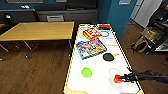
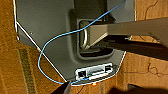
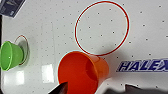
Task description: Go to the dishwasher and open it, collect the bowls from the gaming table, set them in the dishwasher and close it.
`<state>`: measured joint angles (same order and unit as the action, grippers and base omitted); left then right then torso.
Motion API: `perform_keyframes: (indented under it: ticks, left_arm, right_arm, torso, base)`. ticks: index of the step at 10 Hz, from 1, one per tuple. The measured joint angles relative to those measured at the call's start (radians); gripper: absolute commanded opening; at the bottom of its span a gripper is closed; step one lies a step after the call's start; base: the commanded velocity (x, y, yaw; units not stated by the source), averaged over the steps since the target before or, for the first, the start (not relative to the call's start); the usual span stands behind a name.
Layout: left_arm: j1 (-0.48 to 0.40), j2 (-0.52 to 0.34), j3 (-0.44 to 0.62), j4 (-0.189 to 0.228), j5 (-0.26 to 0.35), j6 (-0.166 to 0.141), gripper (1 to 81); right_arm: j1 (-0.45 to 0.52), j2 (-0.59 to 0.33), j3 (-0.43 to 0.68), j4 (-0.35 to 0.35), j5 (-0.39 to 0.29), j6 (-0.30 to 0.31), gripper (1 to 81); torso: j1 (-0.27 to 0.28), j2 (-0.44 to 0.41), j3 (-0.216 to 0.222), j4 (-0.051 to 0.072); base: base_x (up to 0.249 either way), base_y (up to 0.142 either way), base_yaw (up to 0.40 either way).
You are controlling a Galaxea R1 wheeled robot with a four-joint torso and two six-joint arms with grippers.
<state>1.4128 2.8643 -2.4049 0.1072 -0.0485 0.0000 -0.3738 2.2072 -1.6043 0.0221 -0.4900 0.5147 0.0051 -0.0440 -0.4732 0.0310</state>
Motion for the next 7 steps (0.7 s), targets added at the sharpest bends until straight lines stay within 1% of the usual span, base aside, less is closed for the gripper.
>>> perform_keyframes:
  ticks: [4, 7]
  left_arm:
    - [0.0, 0.0, 0.0, 0.0, 0.0, 0.0, 81.1]
    - [0.0, 0.0, 0.0, 0.0, 0.0, 0.0, 81.1]
  right_arm:
    - [-0.013, 0.016, -0.004, 0.0, 0.016, 0.0, 81.1]
    - [-0.059, 0.037, -0.042, 0.0, 0.04, 0.0, 81.1]
  torso:
    - [0.0, 0.0, 0.0, 0.0]
    - [0.0, 0.0, 0.0, 0.0]
  base:
    - [0.0, 0.0, 0.0]
    - [0.0, 0.0, 0.0]
